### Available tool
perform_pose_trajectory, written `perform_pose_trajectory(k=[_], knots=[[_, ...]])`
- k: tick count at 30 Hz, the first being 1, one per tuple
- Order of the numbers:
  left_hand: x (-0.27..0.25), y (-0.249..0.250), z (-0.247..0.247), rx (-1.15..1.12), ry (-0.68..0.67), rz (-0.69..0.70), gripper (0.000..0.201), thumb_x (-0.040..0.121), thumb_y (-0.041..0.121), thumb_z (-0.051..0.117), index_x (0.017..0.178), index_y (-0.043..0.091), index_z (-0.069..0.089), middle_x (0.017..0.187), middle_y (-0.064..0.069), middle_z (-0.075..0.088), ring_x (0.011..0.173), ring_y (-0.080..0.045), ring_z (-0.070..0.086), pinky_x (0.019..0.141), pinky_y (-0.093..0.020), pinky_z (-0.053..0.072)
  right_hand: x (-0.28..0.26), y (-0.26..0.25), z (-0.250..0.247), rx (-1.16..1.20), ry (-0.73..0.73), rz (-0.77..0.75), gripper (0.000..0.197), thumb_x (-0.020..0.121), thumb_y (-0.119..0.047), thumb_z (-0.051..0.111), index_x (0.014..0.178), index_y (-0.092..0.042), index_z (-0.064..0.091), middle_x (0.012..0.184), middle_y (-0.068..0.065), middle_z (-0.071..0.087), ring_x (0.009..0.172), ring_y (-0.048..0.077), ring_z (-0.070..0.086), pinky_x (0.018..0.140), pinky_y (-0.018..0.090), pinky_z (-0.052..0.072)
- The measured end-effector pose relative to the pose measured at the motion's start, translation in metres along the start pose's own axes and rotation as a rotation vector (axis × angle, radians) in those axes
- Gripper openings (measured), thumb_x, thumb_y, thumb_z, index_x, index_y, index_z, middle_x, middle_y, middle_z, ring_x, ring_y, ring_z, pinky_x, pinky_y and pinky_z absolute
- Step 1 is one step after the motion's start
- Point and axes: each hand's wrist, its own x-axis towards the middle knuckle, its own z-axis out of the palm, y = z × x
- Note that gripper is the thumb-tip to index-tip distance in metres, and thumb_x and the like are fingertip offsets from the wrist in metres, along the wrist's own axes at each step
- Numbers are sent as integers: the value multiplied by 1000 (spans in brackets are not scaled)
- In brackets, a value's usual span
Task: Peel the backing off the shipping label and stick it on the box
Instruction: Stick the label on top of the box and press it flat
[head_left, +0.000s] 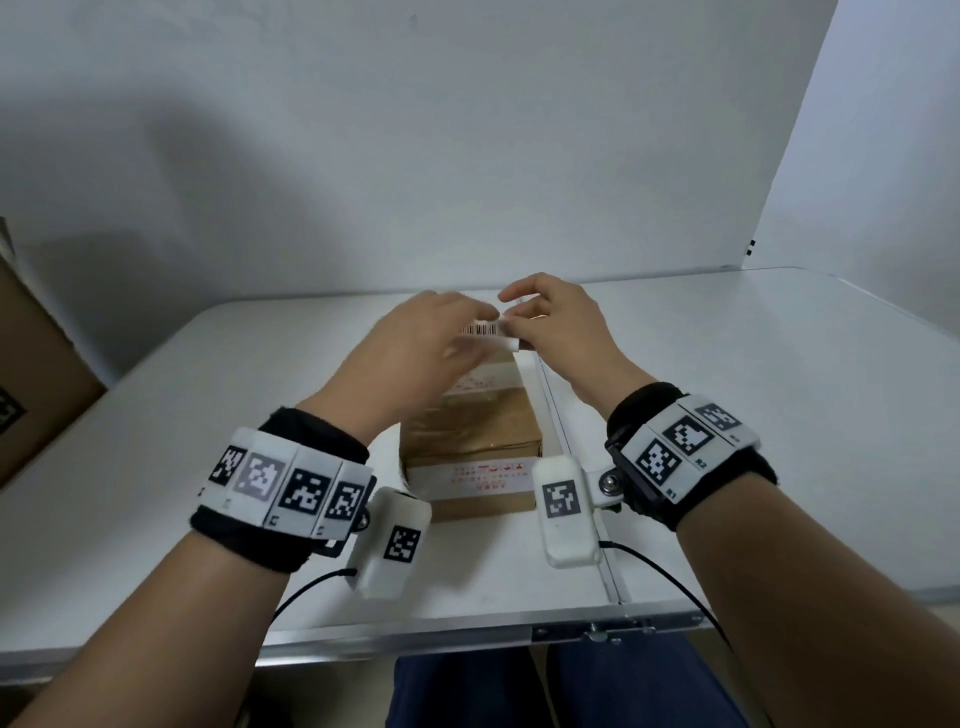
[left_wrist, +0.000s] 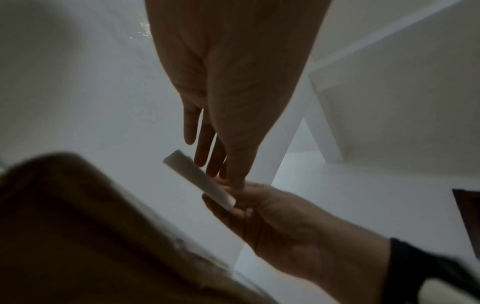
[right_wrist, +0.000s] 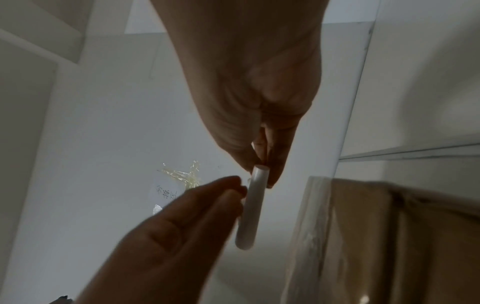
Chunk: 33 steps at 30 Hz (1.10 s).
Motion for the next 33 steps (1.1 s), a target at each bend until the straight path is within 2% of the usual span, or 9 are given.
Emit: perform_pose_trajectory(k=[3, 8, 10, 13, 16, 21, 25, 30, 33], knots=[[-2, -8, 8, 161, -85, 31, 34, 86, 27, 64, 120, 19, 63, 106, -4, 67, 98, -26, 61, 84, -41, 49, 0, -2, 3, 94, -11, 25, 25, 81, -10, 69, 103, -13, 59, 88, 10, 73, 82, 25, 72, 87, 45, 57], [-8, -7, 6, 131, -34, 33, 19, 80, 17, 69, 99, 12, 68, 91, -8, 60, 85, -30, 57, 73, -37, 43, -2, 2, 4, 147, -46, 40, 21, 83, -8, 69, 96, -12, 53, 90, 16, 73, 68, 17, 71, 85, 40, 59], [-13, -2, 3, 127, -65, 14, 18, 82, 18, 67, 99, 14, 61, 96, -5, 62, 86, -27, 55, 73, -35, 42, -3, 5, 5, 142, -45, 33, 18, 84, -7, 68, 92, -12, 53, 82, 16, 71, 62, 13, 69, 79, 36, 61], [-21, 5, 1, 151, -99, -18, 19, 88, 21, 60, 104, 18, 52, 95, 0, 65, 77, -25, 54, 63, -36, 42, -4, 8, 5, 135, -43, 17, 12, 88, -2, 61, 89, -11, 53, 61, 9, 59, 46, 4, 57, 60, 22, 56], [-28, 10, -1, 165, -107, -19, 24, 90, 22, 57, 113, 24, 51, 99, 3, 64, 79, -24, 56, 63, -37, 46, -4, 11, 4, 130, -72, 8, 14, 87, 4, 55, 83, -9, 59, 55, 3, 54, 42, 4, 51, 59, 18, 53], [-30, 9, 2, 149, -104, -30, 43, 88, 15, 59, 129, 25, 51, 99, -3, 59, 92, -23, 54, 73, -34, 43, -2, 13, 7, 115, -151, 45, 29, 86, 9, 49, 76, -8, 71, 76, 3, 67, 56, 0, 60, 62, 14, 51], [-29, 5, 5, 171, -159, -21, 28, 85, 11, 61, 112, 14, 65, 103, -9, 56, 96, -28, 54, 75, -40, 47, -2, 14, 7, 201, -181, 119, 21, 86, 2, 55, 81, -7, 74, 82, 8, 70, 74, 15, 67, 80, 28, 58], [-32, 9, 6, 195, -204, -39, 25, 87, 15, 52, 111, 16, 59, 104, -4, 59, 96, -26, 57, 75, -44, 50, -1, 21, 10, 73, -171, 39, 16, 81, -5, 71, 80, -20, 74, 82, -4, 71, 77, 9, 63, 74, 24, 51], [-32, 9, 7, 187, -188, -31, 22, 86, 11, 53, 107, 13, 59, 101, -6, 60, 93, -28, 57, 73, -39, 47, -2, 22, 11, 72, -146, 27, 16, 81, -5, 72, 80, -20, 74, 88, 1, 72, 75, 9, 62, 68, 19, 51]])
